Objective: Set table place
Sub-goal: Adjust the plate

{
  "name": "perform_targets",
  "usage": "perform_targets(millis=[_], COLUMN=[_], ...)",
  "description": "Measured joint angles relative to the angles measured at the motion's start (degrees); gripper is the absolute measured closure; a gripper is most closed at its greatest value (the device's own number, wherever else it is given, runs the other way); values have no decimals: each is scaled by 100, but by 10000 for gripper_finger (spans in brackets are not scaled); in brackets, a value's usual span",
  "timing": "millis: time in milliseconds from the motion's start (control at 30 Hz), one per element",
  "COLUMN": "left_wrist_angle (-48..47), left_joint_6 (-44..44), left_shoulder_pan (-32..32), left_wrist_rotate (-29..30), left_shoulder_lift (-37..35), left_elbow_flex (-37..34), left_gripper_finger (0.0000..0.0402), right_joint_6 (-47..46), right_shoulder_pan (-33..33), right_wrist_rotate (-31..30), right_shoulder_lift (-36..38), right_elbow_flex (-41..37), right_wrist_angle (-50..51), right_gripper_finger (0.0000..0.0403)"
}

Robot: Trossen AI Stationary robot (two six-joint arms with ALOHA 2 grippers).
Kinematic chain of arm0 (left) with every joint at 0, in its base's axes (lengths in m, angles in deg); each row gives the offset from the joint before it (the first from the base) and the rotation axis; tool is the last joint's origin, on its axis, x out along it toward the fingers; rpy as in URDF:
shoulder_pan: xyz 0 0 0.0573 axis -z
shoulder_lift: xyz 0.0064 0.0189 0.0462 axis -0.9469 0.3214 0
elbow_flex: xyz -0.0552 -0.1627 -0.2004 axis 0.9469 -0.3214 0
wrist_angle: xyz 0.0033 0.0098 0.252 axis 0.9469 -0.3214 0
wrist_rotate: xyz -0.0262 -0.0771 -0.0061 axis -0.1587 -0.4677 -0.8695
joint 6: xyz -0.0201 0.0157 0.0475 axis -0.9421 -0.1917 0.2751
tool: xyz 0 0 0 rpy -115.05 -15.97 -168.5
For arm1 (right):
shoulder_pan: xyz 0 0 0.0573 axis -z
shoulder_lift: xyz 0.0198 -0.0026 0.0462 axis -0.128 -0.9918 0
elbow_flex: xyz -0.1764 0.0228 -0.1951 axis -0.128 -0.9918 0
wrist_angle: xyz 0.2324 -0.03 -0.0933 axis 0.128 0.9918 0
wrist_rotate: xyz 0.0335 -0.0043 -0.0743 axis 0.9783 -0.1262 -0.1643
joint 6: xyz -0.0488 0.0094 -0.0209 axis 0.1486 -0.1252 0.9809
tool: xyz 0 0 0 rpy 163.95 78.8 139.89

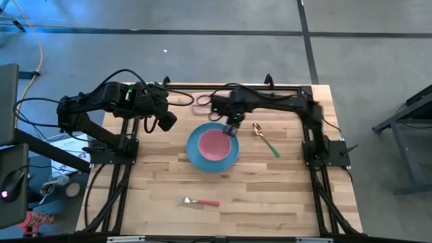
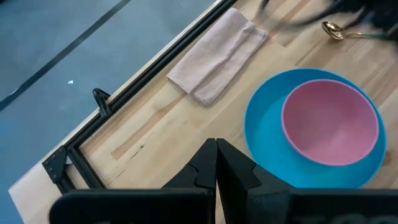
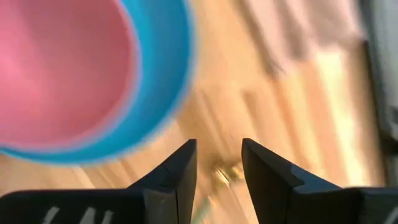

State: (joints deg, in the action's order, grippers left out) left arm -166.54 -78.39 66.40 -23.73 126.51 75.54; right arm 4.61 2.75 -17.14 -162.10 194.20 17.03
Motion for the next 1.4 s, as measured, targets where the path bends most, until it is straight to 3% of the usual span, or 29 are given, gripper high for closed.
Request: perform_targets(millis=[200, 367, 533, 600, 767, 1000, 1133, 1400], left_wrist_angle=[0, 0, 9, 72, 990, 3744, 4453, 5442], left_joint_6=[2, -71, -793, -1210, -1912, -2278, -2450, -2353], left_shoulder_pan=[1, 0, 53, 123, 108, 113, 110, 106], left_wrist_rotate=[2, 16, 37, -30, -879, -1792, -1787, -1460], left_shoulder_lift=[-2, -2, -35, -35, -27, 15, 162, 611], left_elbow_flex=[0, 0, -739, -1381, -3268, -5274, -5766, -6004], left_gripper_finger=[401, 401, 401, 402, 401, 401, 402, 402], right_joint_6=[-1215, -2315, -2886, -2954, -2813, -2450, -2308, -2242], right_shoulder_pan=[-118, -216, -244, -277, -360, -391, -391, -391], right_wrist_rotate=[-148, 255, 469, 469, 382, 219, 214, 143], right_shoulder_lift=[1913, 3375, 4092, 4229, 4308, 4306, 4305, 4303], right_elbow_flex=[-2227, -4186, -5158, -5266, -5106, -4656, -4477, -4398], right_wrist_angle=[-231, -964, -1656, -1785, -1837, -1882, -1880, -1868], right_gripper_finger=[284, 284, 284, 284, 284, 284, 284, 284])
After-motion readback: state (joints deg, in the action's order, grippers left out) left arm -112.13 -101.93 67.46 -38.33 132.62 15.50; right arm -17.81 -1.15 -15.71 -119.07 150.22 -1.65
